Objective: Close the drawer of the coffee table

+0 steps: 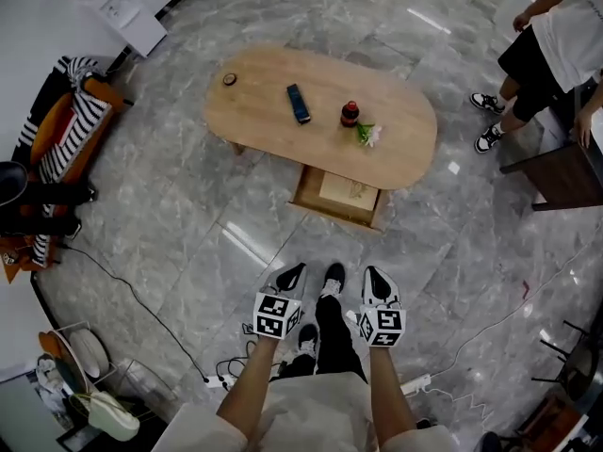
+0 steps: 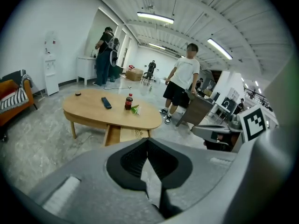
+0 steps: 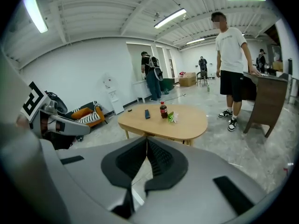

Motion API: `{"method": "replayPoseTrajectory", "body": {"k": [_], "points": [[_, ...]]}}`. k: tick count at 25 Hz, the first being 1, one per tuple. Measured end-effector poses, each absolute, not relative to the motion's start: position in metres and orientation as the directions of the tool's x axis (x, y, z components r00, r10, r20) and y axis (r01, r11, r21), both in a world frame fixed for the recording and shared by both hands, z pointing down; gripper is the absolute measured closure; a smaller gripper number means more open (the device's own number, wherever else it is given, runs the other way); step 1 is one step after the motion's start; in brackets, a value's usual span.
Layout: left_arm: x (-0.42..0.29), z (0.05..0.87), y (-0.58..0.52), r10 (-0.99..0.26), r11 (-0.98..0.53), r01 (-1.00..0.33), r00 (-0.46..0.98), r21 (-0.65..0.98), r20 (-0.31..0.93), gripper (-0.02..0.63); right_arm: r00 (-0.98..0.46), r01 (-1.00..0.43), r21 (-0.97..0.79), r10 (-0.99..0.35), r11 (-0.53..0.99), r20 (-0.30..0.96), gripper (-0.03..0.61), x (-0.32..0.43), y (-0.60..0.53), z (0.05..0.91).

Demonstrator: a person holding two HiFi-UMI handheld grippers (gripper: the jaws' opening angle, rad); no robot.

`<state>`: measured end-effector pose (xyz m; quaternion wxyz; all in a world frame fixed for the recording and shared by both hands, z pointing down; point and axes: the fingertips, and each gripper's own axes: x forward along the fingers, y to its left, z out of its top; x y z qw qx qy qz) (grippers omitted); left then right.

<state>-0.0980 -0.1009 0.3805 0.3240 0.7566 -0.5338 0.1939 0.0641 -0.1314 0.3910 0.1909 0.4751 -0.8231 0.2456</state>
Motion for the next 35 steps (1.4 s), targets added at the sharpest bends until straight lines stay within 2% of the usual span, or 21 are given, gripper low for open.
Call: {"method": "replayPoseTrajectory", "body": {"k": [5, 10, 15, 19, 28, 35], "points": [[-0.114, 0.439, -0.138, -0.646, -0.148, -0.943, 0.321, 0.298, 0.693, 0.606, -0.476, -0.875, -0.249, -0.643, 0.415, 0.600, 0.561, 0.074, -0.167, 0.452], [-0.110, 0.512, -0.169, -0.619, -0.164, -0.942, 0.328, 0.292, 0.713, 0.606, -0.505, -0.840, -0.213, -0.577, 0.499, 0.641, 0.561, 0.083, -0.195, 0.520], [-0.118, 0.589, -0.190, -0.624, -0.188, -0.943, 0.330, 0.274, 0.708, 0.606, -0.492, -0.842, -0.178, -0.591, 0.508, 0.639, 0.561, 0.085, -0.214, 0.594], [-0.115, 0.637, -0.194, -0.662, -0.222, -0.937, 0.347, 0.268, 0.665, 0.606, -0.480, -0.842, -0.143, -0.601, 0.521, 0.639, 0.561, 0.096, -0.208, 0.644], [-0.124, 0.745, -0.202, -0.731, -0.280, -0.932, 0.361, 0.229, 0.579, 0.606, -0.418, -0.898, -0.130, -0.718, 0.421, 0.557, 0.561, 0.120, -0.202, 0.754], [-0.118, 0.779, -0.241, -0.853, -0.265, -0.937, 0.337, 0.227, 0.397, 0.606, -0.386, -0.920, -0.112, -0.822, 0.375, 0.419, 0.561, 0.130, -0.220, 0.808]]}}
